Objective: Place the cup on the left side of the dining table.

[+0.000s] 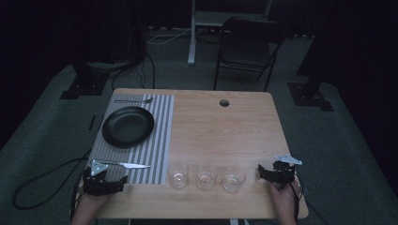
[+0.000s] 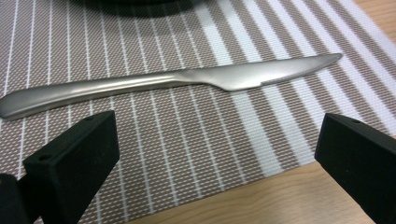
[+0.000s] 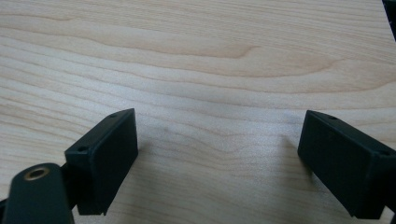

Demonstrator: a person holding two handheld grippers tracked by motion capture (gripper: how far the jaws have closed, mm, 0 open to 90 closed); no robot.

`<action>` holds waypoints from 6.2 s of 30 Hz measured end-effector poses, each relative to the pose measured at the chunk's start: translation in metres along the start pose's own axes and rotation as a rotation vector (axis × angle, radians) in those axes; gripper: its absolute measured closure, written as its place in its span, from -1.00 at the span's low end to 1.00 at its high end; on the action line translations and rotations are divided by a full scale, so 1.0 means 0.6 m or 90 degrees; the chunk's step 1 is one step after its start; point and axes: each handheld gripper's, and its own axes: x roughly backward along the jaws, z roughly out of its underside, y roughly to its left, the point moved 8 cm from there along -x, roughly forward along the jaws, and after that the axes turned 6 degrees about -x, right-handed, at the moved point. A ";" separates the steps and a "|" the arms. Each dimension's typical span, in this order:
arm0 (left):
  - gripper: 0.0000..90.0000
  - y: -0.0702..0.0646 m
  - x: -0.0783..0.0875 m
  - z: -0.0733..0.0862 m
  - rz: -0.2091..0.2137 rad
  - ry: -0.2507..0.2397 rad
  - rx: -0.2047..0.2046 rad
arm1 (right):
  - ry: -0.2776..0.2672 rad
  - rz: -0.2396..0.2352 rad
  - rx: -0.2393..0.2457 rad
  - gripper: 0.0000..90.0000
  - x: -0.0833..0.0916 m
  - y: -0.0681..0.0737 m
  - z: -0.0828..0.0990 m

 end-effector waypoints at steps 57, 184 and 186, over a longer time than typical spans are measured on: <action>-0.97 -0.168 0.025 -0.099 0.201 -0.069 -0.190 | 0.000 0.000 0.000 -0.74 0.000 0.000 0.000; -0.96 -0.527 -0.063 -0.256 0.412 -0.027 -0.469 | -0.001 0.000 0.001 -0.74 0.000 0.000 0.000; -0.96 -0.531 -0.066 -0.258 0.411 -0.019 -0.473 | -0.001 0.000 0.001 -0.74 0.000 0.000 0.000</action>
